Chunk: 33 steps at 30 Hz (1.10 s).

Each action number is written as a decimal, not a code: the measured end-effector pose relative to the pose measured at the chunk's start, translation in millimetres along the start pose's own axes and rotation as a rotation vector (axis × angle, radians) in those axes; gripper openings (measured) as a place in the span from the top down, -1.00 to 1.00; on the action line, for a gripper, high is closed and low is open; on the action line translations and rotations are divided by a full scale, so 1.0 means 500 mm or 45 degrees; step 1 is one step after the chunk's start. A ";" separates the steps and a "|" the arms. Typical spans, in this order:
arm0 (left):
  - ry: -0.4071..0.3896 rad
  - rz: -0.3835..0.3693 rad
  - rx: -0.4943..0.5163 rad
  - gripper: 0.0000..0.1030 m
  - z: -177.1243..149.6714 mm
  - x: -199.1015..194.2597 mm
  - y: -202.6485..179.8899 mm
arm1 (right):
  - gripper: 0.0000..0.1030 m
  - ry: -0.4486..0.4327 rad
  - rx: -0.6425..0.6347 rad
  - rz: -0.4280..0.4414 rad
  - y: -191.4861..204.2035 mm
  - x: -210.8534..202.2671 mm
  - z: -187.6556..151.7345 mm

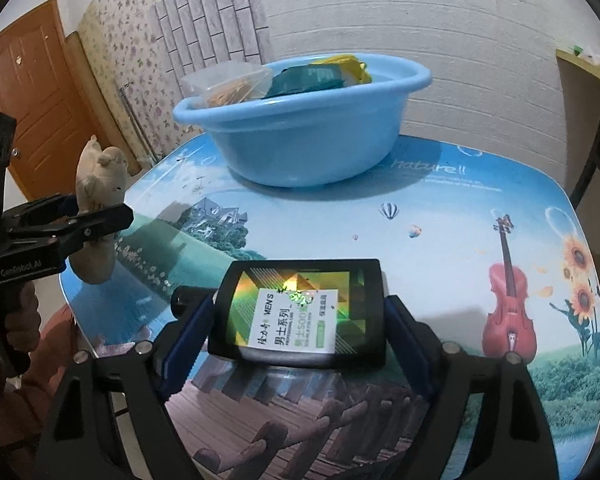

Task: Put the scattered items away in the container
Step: 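Carry the plush toy and black bottle over the blue basin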

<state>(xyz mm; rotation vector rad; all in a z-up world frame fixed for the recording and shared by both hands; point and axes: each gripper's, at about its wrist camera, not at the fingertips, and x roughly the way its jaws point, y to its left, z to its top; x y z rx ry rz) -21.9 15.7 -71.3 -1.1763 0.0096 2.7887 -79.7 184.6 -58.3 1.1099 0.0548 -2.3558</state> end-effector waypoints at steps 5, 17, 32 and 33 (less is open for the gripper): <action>0.009 0.001 0.005 -0.21 -0.004 0.002 0.001 | -0.85 0.069 -0.118 -0.037 0.019 0.024 -0.003; 0.014 -0.003 0.012 -0.21 -0.006 0.002 0.002 | -0.85 0.089 -0.187 -0.097 0.025 0.052 0.007; 0.005 0.003 0.008 -0.21 0.023 -0.024 0.003 | -0.83 -0.056 -0.102 -0.016 0.038 -0.027 0.035; 0.001 0.000 0.008 -0.21 0.027 -0.028 0.003 | -0.83 -0.071 -0.098 -0.013 0.039 -0.035 0.039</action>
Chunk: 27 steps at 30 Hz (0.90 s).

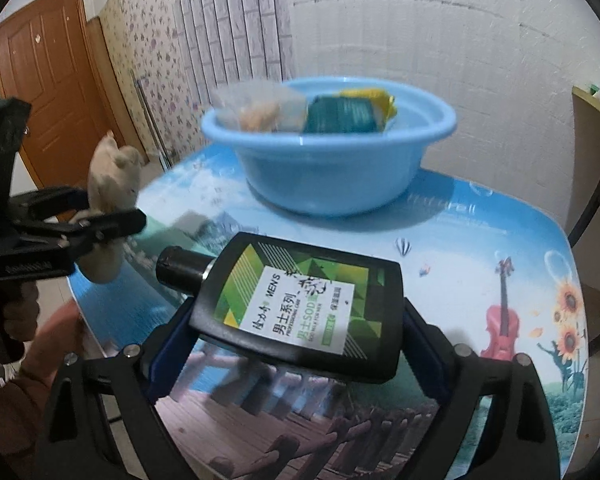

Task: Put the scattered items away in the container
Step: 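Carry the plush toy and black bottle over the blue basin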

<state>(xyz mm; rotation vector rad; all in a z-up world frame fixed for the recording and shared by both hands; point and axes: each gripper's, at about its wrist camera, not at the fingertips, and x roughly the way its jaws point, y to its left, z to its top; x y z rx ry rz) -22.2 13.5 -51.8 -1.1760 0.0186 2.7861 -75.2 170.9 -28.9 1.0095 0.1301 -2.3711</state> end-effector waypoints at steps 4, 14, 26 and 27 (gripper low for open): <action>-0.043 -0.004 0.025 -0.21 0.027 -0.021 -0.002 | -0.83 -0.085 0.021 0.006 0.003 -0.041 0.024; -0.121 -0.025 0.034 -0.21 0.103 -0.021 -0.013 | -0.83 -0.160 0.032 -0.008 -0.017 -0.063 0.081; -0.165 -0.036 0.107 -0.21 0.215 0.030 -0.031 | -0.83 -0.186 0.033 -0.011 -0.055 -0.029 0.159; -0.168 -0.038 0.114 -0.21 0.227 0.038 -0.030 | -0.83 -0.183 0.033 -0.011 -0.058 -0.024 0.166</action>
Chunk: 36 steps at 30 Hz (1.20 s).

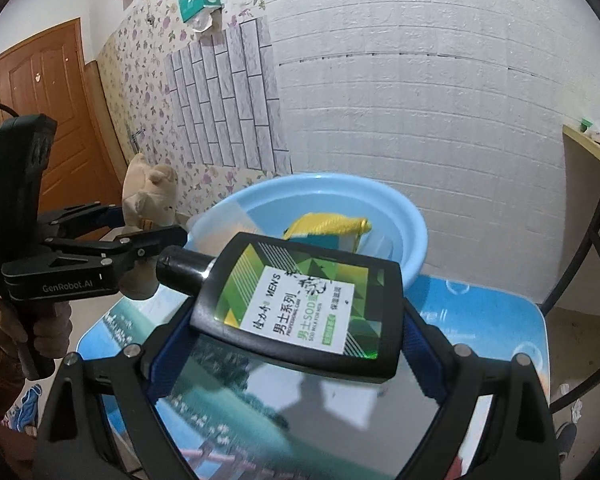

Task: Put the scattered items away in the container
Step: 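Carry the plush toy and black bottle over the blue basin, then lower the plush toy and bottle into the basin and open both grippers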

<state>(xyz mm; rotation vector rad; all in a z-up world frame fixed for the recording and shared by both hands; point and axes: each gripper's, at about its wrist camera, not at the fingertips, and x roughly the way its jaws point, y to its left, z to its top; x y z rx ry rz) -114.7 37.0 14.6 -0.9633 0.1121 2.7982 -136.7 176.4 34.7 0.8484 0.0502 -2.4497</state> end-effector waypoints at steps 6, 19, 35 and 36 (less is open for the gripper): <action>0.021 -0.020 0.022 -0.21 0.034 0.061 0.001 | -0.83 0.032 -0.006 0.000 -0.018 0.049 0.027; 0.076 -0.055 0.010 -0.61 0.041 0.133 0.011 | -0.84 0.076 -0.037 -0.049 -0.048 0.119 0.028; 0.020 -0.098 -0.047 -0.88 0.029 0.088 0.039 | -0.85 0.073 -0.083 -0.039 -0.037 0.112 0.020; 0.016 -0.099 -0.050 -0.88 0.029 0.084 0.039 | -0.85 0.072 -0.080 -0.042 -0.035 0.113 0.021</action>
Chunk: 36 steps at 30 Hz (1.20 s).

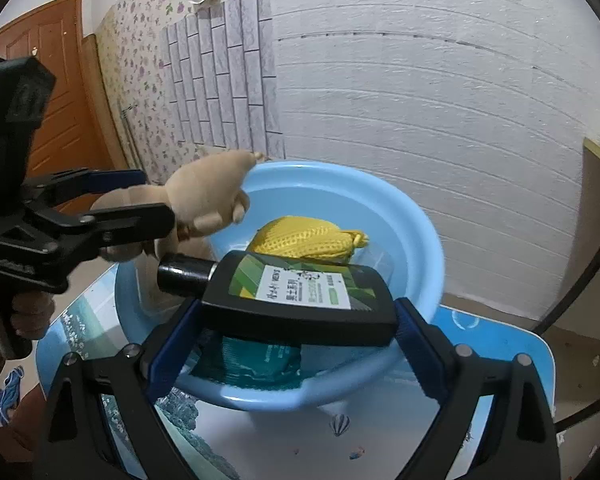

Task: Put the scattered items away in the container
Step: 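Lower the plush toy and bottle into the basin and open both grippers, then withdraw both grippers from the basin back over the table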

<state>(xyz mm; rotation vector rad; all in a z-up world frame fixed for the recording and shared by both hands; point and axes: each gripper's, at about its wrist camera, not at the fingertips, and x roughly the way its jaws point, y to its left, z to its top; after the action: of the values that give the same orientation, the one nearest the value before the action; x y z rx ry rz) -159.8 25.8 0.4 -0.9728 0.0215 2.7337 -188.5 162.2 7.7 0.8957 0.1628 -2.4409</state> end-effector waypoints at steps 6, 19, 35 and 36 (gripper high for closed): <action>0.016 0.041 -0.010 -0.88 -0.007 -0.015 -0.004 | -0.85 0.010 0.051 -0.019 -0.001 -0.015 -0.003; 0.050 0.138 -0.072 -0.96 -0.036 -0.078 -0.016 | -0.92 0.016 0.240 -0.057 0.003 -0.065 -0.025; 0.040 0.244 -0.086 -1.00 -0.088 -0.177 -0.056 | -0.92 -0.072 0.201 -0.360 0.092 -0.190 -0.042; 0.029 0.246 -0.083 -1.00 -0.091 -0.188 -0.062 | -0.92 -0.078 0.180 -0.376 0.102 -0.199 -0.041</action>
<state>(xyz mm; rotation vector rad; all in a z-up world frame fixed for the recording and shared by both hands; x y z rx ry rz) -54.2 31.2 25.6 -1.0708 0.0317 2.9148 -86.6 168.5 58.0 0.9098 0.1074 -2.7800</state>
